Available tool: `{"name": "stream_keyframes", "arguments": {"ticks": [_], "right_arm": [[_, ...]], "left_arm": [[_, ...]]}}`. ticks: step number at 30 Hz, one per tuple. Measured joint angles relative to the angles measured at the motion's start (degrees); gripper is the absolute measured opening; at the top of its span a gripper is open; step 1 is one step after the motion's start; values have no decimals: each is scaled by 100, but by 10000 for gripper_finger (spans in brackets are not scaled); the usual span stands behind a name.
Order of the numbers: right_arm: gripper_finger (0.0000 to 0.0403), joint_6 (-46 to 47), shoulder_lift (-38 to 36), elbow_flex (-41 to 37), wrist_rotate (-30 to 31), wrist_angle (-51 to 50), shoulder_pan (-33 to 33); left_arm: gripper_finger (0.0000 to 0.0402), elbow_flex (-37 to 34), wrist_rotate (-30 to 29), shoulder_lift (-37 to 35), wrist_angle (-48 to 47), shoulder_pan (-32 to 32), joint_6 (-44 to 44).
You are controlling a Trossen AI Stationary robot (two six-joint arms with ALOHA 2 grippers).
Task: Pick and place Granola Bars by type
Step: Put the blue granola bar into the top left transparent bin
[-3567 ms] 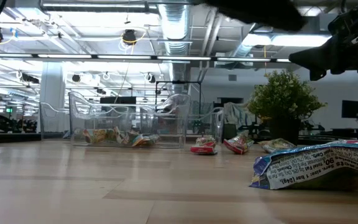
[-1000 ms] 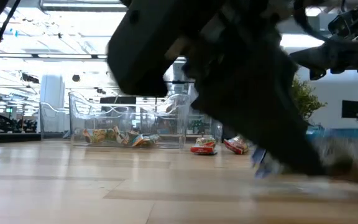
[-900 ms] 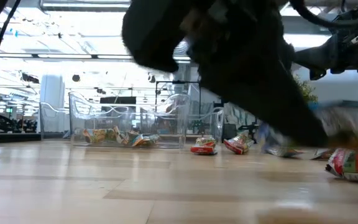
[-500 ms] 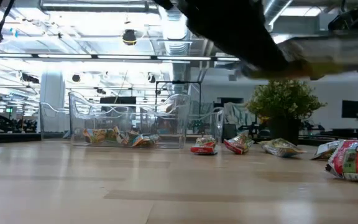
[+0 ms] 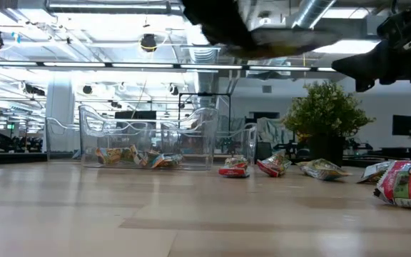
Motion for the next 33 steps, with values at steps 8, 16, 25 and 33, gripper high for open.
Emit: {"name": "stream_keyframes", "arguments": {"ticks": [8, 16, 25, 33], "right_arm": [[0, 0, -2, 0, 0, 12, 0], [0, 0, 0, -1, -2, 8, 0], [0, 0, 2, 0, 0, -9, -1], [0, 0, 2, 0, 0, -3, -2]], "left_arm": [[79, -642, -735, -924, -136, 617, -622], [75, -896, -1444, -1683, -721, 1206, -974], [73, -897, -2032, -2247, -1535, 1984, -1137], [72, -897, -2269, -2587, -2146, 2941, -1599]]}}
